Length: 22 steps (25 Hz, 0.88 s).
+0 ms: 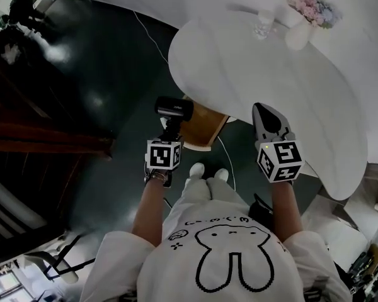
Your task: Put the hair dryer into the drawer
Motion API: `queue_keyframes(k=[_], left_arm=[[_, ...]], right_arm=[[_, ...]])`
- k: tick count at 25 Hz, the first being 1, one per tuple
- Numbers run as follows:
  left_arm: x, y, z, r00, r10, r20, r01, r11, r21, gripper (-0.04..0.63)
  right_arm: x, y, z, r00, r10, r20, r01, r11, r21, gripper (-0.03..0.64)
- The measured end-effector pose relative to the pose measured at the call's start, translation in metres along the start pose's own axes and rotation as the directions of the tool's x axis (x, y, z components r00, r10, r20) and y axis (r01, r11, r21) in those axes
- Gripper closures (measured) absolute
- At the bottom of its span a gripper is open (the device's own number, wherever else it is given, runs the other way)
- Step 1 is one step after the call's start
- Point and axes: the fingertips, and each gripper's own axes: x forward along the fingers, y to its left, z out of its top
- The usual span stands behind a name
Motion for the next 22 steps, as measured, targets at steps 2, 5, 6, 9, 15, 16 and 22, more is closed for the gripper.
queue_keyframes(k=[2, 5, 6, 9, 15, 16, 22], left_arm=[[0.004, 0.002, -0.007, 0.999, -0.012, -0.045, 0.012, 1.0, 0.01, 0.37], [0.01, 0.003, -0.017, 0.993, -0.019, -0.114, 0.023, 0.999, 0.032, 0.37], [0.013, 0.003, -0.02, 0.991, -0.019, -0.136, 0.025, 0.999, 0.043, 0.37], [0.023, 0.002, -0.026, 0.981, -0.018, -0.195, 0.036, 0.995, 0.089, 0.37], [0.046, -0.001, -0.035, 0.947, 0.001, -0.321, 0.068, 0.977, 0.203, 0.37], [0.05, -0.003, -0.035, 0.942, 0.004, -0.334, 0.074, 0.973, 0.22, 0.37], [0.073, -0.01, -0.03, 0.919, 0.036, -0.392, 0.103, 0.94, 0.327, 0.37]], right_arm=[[0.0, 0.004, -0.004, 1.0, -0.002, -0.013, 0.002, 1.0, 0.019, 0.618], [0.001, 0.008, -0.011, 0.999, -0.002, -0.035, 0.003, 0.999, 0.043, 0.618], [0.001, 0.008, -0.013, 0.999, -0.004, -0.043, 0.006, 0.999, 0.047, 0.618], [0.002, 0.009, -0.022, 0.998, -0.008, -0.061, 0.011, 0.999, 0.052, 0.618], [-0.008, 0.009, -0.038, 0.995, -0.021, -0.096, 0.027, 0.998, 0.059, 0.618], [-0.01, 0.006, -0.04, 0.994, -0.026, -0.101, 0.033, 0.997, 0.063, 0.618], [-0.025, -0.007, -0.054, 0.989, -0.069, -0.128, 0.08, 0.993, 0.084, 0.618]])
